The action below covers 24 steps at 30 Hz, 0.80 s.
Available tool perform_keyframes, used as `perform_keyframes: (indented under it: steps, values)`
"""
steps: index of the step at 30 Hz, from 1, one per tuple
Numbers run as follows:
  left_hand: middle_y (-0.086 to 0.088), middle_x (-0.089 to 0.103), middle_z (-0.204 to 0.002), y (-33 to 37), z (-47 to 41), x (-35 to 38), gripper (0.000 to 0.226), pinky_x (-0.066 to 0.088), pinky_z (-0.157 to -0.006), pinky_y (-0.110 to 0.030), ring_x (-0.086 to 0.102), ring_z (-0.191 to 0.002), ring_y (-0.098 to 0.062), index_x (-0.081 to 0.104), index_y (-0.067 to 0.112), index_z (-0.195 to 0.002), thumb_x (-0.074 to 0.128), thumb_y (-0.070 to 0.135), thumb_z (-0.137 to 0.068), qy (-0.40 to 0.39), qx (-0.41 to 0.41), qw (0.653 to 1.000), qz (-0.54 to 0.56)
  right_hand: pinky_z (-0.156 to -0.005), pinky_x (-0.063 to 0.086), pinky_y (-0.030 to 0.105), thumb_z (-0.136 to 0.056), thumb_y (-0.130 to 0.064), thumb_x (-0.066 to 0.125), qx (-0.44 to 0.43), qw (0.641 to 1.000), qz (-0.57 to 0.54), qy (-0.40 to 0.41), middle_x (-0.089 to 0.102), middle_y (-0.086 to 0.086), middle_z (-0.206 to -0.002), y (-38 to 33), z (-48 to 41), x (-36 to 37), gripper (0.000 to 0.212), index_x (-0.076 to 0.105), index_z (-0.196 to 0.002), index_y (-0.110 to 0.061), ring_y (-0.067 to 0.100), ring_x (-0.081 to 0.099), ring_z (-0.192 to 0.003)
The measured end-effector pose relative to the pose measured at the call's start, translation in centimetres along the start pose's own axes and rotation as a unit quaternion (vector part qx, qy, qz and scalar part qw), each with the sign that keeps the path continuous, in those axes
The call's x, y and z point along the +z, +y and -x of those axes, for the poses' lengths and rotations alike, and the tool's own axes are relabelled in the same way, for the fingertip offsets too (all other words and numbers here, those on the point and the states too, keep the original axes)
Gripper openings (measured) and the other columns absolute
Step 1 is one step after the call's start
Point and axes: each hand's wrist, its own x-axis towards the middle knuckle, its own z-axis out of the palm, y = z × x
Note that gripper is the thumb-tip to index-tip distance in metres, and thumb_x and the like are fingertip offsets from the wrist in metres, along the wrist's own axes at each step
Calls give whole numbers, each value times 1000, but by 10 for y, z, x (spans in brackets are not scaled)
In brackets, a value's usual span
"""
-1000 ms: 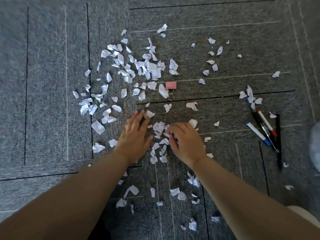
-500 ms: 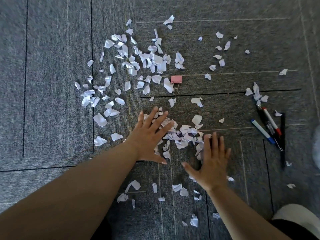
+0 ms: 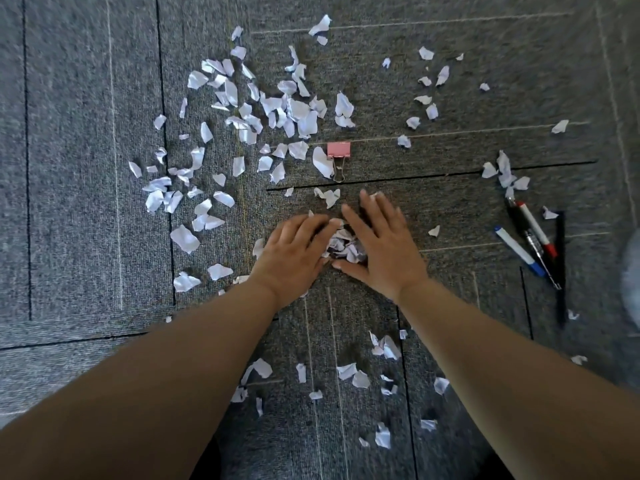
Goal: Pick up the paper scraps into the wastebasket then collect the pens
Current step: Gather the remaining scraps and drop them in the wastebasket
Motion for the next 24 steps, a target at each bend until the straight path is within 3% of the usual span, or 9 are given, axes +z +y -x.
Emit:
perform_keyframes:
  steps: [3,5,8,10,14,17,19,21,24]
  values:
    - [-9,59,-105,-2,5,8,36,53,-73,-40,45,-93,-26,53,16,-113,58,23,-78,83,9,996,-26,-93,45,50,-75,-35,70,-37,997,2,73,53,20,-129,-4,15,10,52,55,-120,-13,42,51,-115]
    - [-9,59,-93,-3,8,10,33,53,-64,-35,51,-82,-25,55,15,-99,70,17,-69,89,11,995,-32,-76,54,45,-65,-18,82,-36,996,-4,80,61,20,-111,-7,23,11,46,61,-104,-8,40,59,-94]
    - [-11,59,-81,-1,11,8,51,50,-46,-30,57,-65,-26,47,12,-89,82,5,-53,29,11,999,-12,-48,51,32,-56,0,84,-35,997,-34,66,61,18,-89,-4,30,8,43,60,-91,-4,33,60,-72]
    - [-13,58,-86,4,12,-3,41,47,-44,-31,56,-69,-28,48,8,-95,75,1,-65,-16,10,1000,7,-39,41,28,-57,7,80,-36,997,-64,32,60,18,-83,1,35,0,42,59,-92,-2,32,57,-60]
    - [-9,51,-102,18,-3,-39,20,35,-59,-29,41,-73,-17,45,5,-111,41,2,-92,-45,-13,999,13,-42,30,27,-68,9,72,-14,995,-102,5,61,20,-82,14,44,-27,32,59,-96,2,25,43,-48]
    - [-10,50,-107,44,-25,-89,22,42,-64,-34,48,-80,-22,41,5,-116,37,4,-93,-41,3,999,15,-44,27,26,-72,9,68,24,991,-128,41,60,19,-81,30,53,-69,23,58,-92,3,21,38,-52]
    - [-10,50,-108,67,-42,-125,23,38,-66,-34,48,-83,-23,41,4,-116,35,15,-97,-24,25,999,30,-45,26,24,-77,7,65,54,985,-139,83,60,21,-80,48,59,-106,15,55,-86,1,22,38,-54]
    - [-13,51,-107,99,-55,-164,25,32,-64,-31,40,-79,-19,43,2,-114,35,19,-98,3,57,997,46,-52,32,33,-86,0,57,82,977,-159,118,59,25,-86,66,71,-150,3,53,-87,0,30,46,-60]
    - [-17,54,-106,154,-67,-215,24,29,-61,-32,45,-76,-23,46,0,-112,38,17,-97,43,95,994,45,-58,42,40,-90,-12,49,110,957,-174,204,61,27,-91,95,102,-218,20,58,-92,6,41,57,-70]
